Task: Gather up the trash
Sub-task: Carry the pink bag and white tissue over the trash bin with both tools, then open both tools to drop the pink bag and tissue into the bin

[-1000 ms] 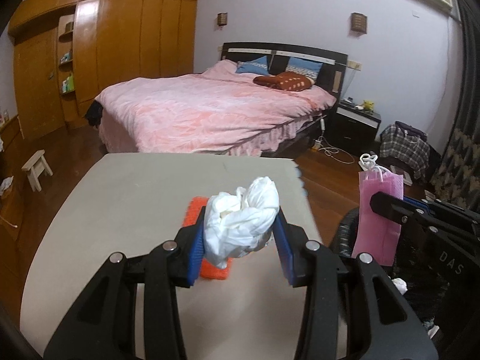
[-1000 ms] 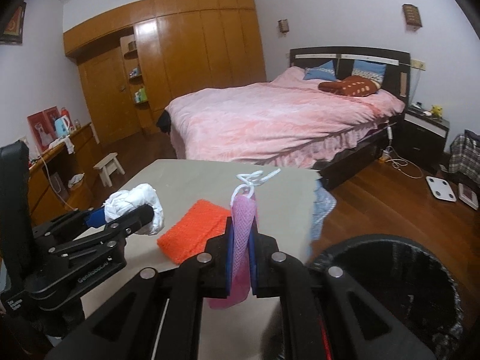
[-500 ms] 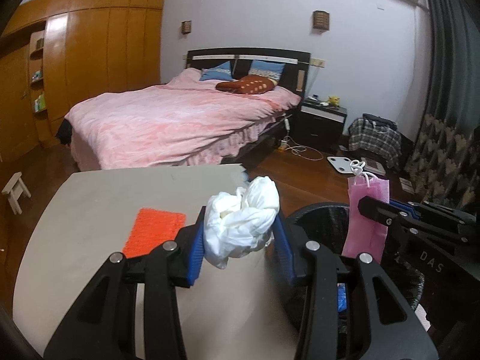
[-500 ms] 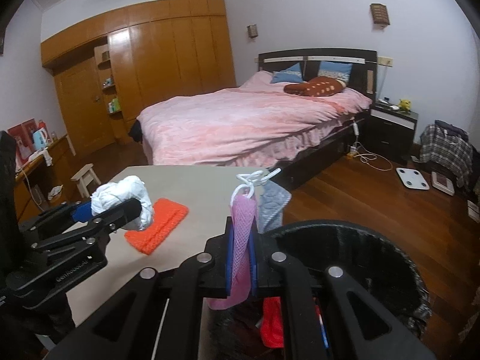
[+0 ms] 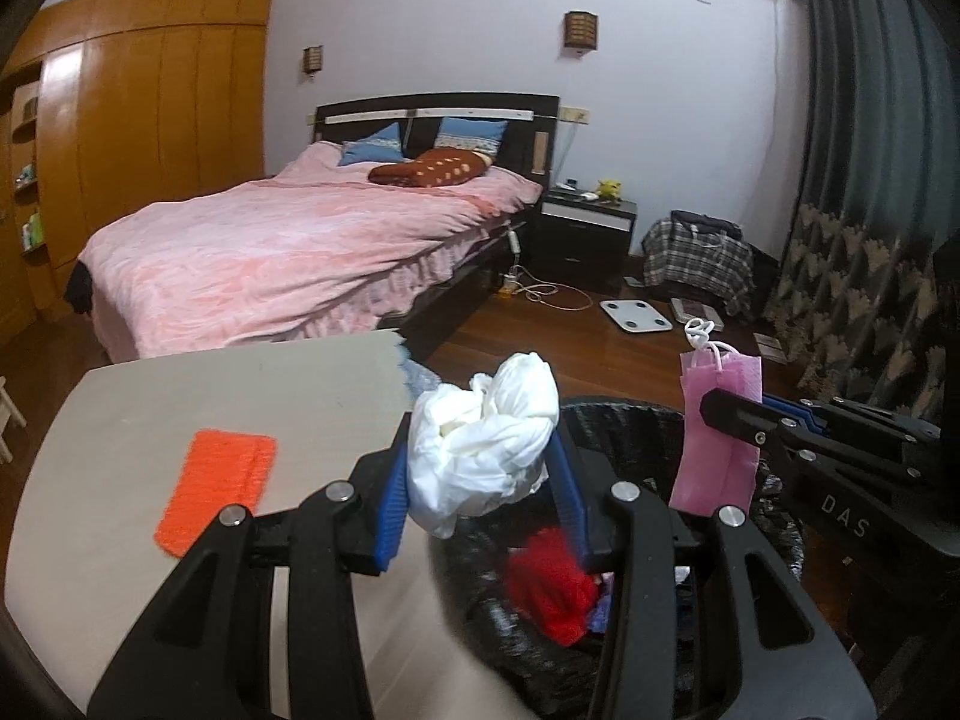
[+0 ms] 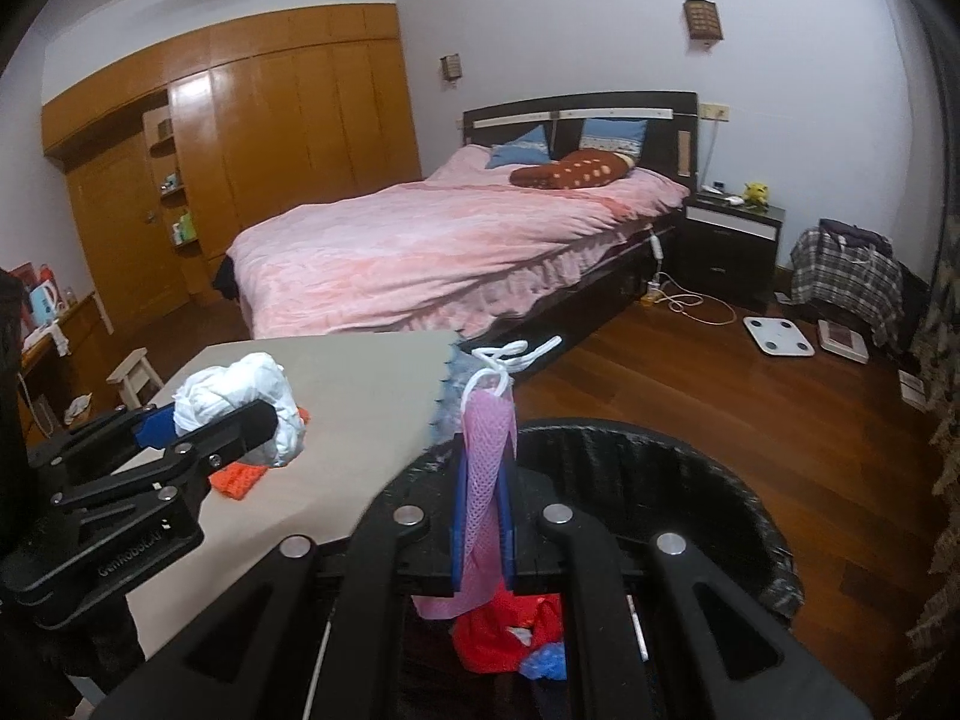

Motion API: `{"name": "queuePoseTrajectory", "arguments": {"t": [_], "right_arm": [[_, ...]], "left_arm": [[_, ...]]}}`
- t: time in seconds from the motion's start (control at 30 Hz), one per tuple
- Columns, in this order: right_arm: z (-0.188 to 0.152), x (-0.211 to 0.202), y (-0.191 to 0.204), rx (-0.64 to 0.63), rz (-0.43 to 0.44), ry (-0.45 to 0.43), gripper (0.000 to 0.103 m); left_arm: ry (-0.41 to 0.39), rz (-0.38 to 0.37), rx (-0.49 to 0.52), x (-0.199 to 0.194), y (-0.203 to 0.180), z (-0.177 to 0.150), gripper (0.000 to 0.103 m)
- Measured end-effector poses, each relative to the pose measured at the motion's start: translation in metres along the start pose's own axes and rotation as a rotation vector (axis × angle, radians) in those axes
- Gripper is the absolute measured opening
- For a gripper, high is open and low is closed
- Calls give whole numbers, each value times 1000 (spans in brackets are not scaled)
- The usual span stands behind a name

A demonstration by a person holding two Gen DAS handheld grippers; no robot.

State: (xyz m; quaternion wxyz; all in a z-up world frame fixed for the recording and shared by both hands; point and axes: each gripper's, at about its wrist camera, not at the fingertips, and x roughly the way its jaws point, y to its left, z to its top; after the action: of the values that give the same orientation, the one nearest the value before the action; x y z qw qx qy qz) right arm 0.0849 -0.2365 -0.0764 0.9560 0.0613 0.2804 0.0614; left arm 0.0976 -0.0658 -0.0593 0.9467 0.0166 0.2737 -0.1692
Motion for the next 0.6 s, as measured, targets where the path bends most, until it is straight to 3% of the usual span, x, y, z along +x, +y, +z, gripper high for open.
{"name": "queuePoseTrajectory", "arguments": {"t": [0.6], "right_arm": [[-37,0,-71,73,-116,62,12]], "left_arm": [[65,-112,74,63,-56,-17,41]]}}
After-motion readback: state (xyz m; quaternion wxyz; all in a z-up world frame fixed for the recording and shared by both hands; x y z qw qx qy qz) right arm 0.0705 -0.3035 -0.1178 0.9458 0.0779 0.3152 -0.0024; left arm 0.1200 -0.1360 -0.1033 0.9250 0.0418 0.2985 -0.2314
